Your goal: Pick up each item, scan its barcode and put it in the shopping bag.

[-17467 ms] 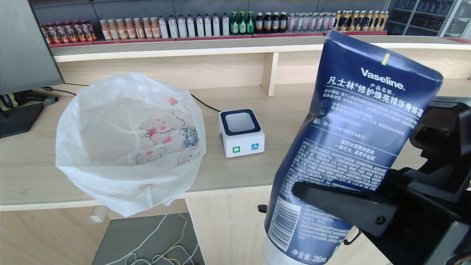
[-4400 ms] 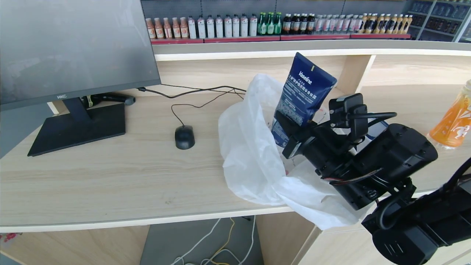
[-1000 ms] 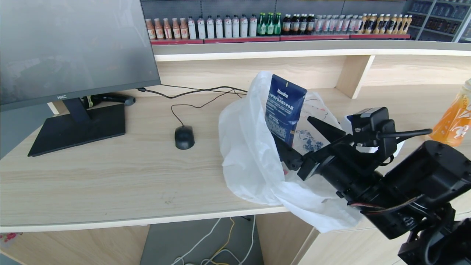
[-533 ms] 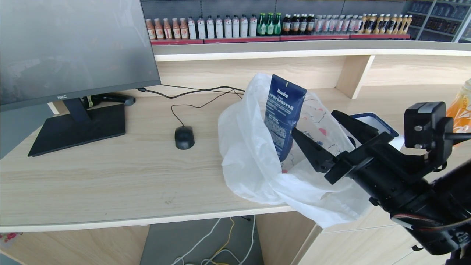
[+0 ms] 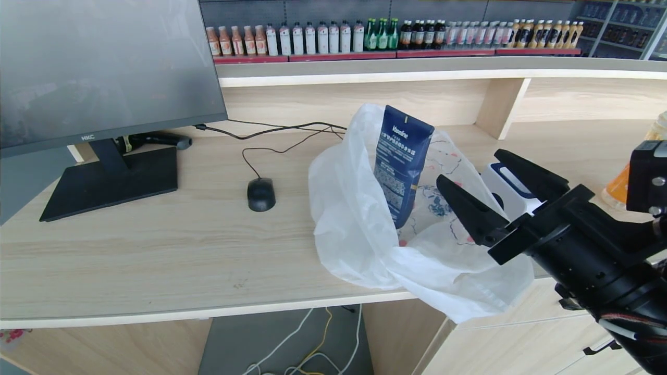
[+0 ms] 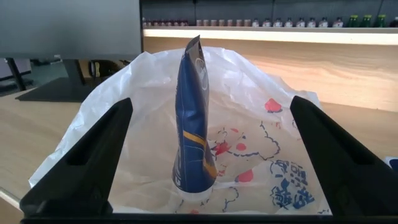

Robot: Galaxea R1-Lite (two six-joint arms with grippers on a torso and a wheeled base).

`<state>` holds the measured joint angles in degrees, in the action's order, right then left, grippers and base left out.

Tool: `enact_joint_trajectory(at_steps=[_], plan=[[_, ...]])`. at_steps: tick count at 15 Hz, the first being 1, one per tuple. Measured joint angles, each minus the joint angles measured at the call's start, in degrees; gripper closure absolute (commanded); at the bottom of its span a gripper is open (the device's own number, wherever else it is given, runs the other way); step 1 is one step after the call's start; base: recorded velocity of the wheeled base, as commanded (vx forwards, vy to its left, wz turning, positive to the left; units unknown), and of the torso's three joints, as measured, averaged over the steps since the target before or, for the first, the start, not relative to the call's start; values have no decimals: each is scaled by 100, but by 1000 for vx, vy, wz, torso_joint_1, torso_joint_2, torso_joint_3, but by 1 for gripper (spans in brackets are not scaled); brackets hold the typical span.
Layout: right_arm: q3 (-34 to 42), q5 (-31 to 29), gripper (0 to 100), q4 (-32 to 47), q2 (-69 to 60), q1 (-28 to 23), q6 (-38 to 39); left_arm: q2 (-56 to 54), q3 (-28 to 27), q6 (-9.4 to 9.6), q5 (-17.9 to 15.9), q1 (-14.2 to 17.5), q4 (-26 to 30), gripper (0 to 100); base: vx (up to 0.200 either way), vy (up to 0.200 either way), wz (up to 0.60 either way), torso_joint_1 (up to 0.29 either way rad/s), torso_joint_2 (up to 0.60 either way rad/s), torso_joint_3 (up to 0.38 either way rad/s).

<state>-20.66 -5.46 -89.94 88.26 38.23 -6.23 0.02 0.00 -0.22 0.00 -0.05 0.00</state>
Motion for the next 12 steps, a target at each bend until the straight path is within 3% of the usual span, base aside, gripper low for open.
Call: enact_joint_trajectory(at_steps=[2, 12], plan=[[-34, 0, 0, 2, 5, -2, 0, 0, 0, 1, 0, 0, 0, 0, 0, 0, 0, 0, 0, 0], [-44, -1, 0, 0, 96, -11, 11, 0, 0, 6, -2, -6, 0, 0, 0, -200, 0, 2, 2, 2]])
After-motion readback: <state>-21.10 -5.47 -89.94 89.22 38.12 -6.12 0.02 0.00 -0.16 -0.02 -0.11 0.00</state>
